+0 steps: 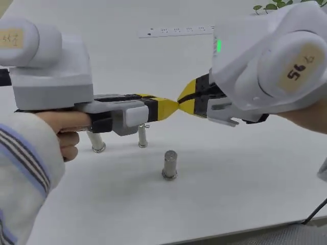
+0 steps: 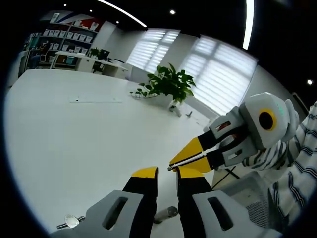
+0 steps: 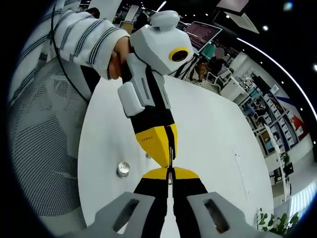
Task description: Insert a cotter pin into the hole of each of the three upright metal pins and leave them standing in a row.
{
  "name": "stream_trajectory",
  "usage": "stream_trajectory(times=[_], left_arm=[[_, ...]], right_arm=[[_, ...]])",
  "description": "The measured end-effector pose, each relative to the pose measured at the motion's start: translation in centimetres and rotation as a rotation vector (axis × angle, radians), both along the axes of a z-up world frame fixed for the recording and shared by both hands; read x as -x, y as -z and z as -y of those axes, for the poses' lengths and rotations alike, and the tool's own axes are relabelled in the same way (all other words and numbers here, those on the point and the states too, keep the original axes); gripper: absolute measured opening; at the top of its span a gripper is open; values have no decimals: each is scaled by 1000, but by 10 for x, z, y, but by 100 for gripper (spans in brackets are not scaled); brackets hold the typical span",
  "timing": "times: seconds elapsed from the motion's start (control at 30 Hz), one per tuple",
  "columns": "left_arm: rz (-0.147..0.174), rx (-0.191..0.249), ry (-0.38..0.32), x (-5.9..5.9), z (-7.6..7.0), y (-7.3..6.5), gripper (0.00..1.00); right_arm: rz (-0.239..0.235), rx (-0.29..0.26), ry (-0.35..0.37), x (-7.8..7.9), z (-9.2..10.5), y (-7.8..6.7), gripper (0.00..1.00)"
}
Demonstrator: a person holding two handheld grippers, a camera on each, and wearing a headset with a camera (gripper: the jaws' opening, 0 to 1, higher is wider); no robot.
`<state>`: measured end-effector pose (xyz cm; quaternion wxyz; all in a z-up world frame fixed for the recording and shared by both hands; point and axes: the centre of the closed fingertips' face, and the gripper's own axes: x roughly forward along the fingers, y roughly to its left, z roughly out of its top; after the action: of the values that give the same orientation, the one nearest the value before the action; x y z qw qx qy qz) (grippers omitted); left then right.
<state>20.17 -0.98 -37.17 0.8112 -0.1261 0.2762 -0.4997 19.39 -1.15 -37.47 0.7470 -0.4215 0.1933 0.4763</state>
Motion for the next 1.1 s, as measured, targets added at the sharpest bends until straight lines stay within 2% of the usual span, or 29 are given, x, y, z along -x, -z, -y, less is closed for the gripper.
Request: stream_trajectory(times=[0.1,0.23,0.37,0.43,0.63,0.7,0.73,0.77,0.8,0.83,0.97,1.1], left_arm=[[-21,18,2,2,1,-1,10],[-25,13,1,3,1,0,9],[-36,31,7,5,3,-2,7],[-56,42,10,7,5,-1,5],[-61,40,17,10,7,0,3],[-78,48,17,12,7,-1,3],[-97,57,16,13,7,-1,2],[-118,63,16,15,8,0,2],[-163,78,10,17,8,1,1],[-171,79,12,17,9,1,0],[-166,70,22,21,10,3,0],[-213,71,10,20,8,7,0]], right_arm=[[10,3,-3,0,0,0,0],[9,6,-9,1,1,1,0],[20,13,-23,3,1,0,0],[23,12,-23,2,1,0,0],[26,20,-30,2,2,2,0],[27,22,-32,3,2,2,0],[28,23,-33,3,2,2,0],[26,23,-35,3,2,2,0],[27,24,-37,3,2,3,0],[25,26,-42,4,2,4,0],[18,35,-53,8,1,6,0],[6,36,-55,10,1,9,0]])
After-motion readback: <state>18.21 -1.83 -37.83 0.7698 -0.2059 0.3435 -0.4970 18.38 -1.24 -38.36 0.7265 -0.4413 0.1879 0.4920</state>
